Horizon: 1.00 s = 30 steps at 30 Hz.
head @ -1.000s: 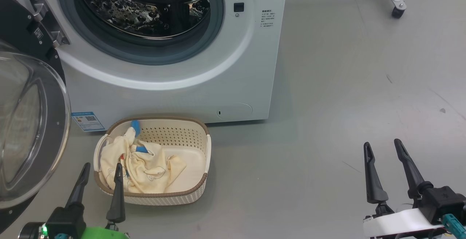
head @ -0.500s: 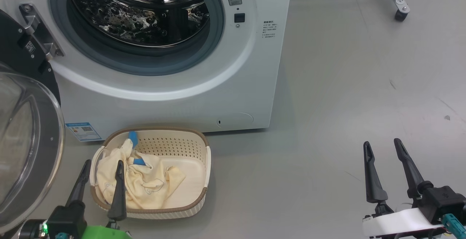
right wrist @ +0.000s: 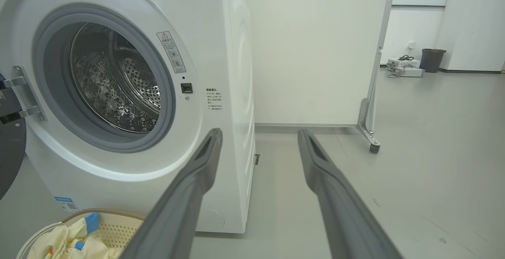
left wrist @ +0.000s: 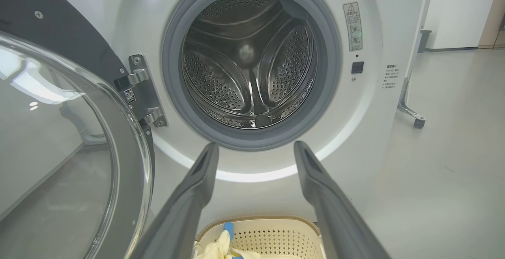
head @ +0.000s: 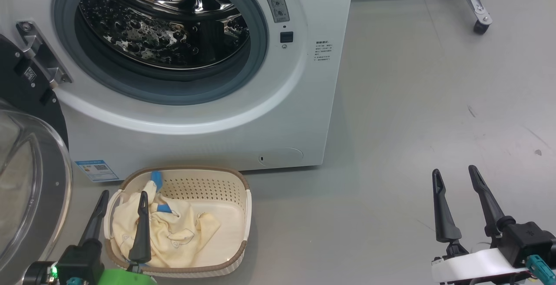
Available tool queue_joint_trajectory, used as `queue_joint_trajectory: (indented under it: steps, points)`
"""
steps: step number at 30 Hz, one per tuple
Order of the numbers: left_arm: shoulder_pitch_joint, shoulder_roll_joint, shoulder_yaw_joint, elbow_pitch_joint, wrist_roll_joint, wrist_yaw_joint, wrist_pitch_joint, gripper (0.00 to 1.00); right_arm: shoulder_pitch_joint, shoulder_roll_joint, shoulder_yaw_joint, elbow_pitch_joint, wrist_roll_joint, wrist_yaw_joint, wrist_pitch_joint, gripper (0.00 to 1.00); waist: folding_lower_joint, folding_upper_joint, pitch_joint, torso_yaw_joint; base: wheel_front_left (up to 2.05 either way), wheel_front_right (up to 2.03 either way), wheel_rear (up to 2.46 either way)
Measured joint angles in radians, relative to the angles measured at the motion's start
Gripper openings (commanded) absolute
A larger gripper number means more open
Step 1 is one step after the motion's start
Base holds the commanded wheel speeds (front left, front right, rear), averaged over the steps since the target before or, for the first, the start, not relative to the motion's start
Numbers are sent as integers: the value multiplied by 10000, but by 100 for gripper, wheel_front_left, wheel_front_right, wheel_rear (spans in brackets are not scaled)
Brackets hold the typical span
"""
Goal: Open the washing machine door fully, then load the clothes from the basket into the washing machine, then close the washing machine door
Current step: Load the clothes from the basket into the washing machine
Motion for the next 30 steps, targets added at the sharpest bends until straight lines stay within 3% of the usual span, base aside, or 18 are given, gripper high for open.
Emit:
queue_joint_trajectory:
  steps: [30]
  points:
    - [1,0,-4,-2,12,0,0,100,0,0,29,50,13,-2,0,100,0,0,-4,-30,7,-7,0]
